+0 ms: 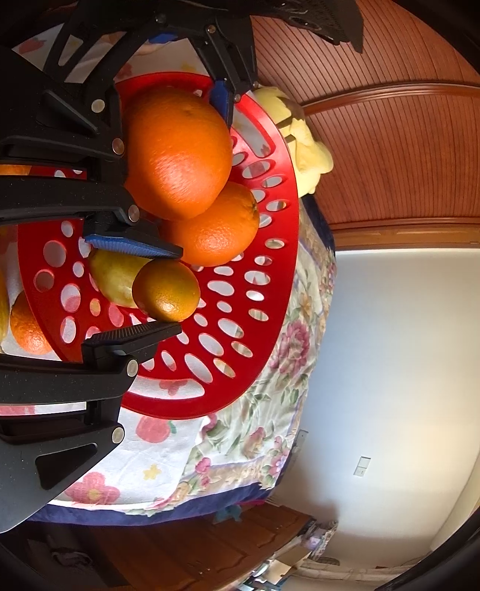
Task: Organize fruits
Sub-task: 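Open the left tool to drop the orange in the basket while the right tool releases the tangerine, then move the left tool toward a yellow lemon while the right tool approaches the large green pear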
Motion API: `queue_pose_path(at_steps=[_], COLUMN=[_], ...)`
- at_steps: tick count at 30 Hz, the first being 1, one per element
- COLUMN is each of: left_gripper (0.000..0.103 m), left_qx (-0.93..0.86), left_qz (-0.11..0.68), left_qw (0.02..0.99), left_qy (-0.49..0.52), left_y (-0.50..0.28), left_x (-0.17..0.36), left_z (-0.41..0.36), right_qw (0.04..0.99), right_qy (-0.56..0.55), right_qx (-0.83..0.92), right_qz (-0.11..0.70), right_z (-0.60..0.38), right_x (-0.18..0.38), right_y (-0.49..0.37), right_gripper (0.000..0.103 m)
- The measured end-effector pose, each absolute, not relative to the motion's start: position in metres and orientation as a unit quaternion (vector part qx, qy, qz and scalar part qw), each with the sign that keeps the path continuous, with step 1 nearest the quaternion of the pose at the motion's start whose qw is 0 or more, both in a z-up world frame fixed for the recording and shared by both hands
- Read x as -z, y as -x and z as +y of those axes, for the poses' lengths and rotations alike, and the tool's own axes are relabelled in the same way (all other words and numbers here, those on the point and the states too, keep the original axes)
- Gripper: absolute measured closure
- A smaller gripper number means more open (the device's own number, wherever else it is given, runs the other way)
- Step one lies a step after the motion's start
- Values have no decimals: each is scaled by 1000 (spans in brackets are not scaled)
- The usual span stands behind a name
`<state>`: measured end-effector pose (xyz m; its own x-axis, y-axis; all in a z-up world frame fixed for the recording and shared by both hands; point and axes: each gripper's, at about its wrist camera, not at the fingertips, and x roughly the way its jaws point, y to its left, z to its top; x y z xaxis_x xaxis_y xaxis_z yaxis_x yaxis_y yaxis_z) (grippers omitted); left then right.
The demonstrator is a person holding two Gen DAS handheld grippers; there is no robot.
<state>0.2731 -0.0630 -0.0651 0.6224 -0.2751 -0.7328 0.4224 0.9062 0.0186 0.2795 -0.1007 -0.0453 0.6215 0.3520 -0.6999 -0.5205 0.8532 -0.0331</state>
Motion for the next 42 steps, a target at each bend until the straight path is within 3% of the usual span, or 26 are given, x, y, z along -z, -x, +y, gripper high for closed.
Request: queue_pose_path(at_steps=[19, 22, 42], left_gripper=[21, 21, 21], left_qx=[194, 191, 167], left_qz=[354, 347, 319], left_qw=[913, 917, 933], left_qy=[-61, -51, -19], left_y=[-251, -245, -190], left_x=[36, 32, 39], left_z=[-44, -36, -2], right_qw=[887, 889, 905], right_qy=[107, 105, 69], right_qx=[-247, -245, -233], right_qz=[376, 373, 348], right_z=[-98, -96, -120], right_x=[43, 43, 24], right_y=[-288, -287, -231], right_gripper=[69, 60, 61])
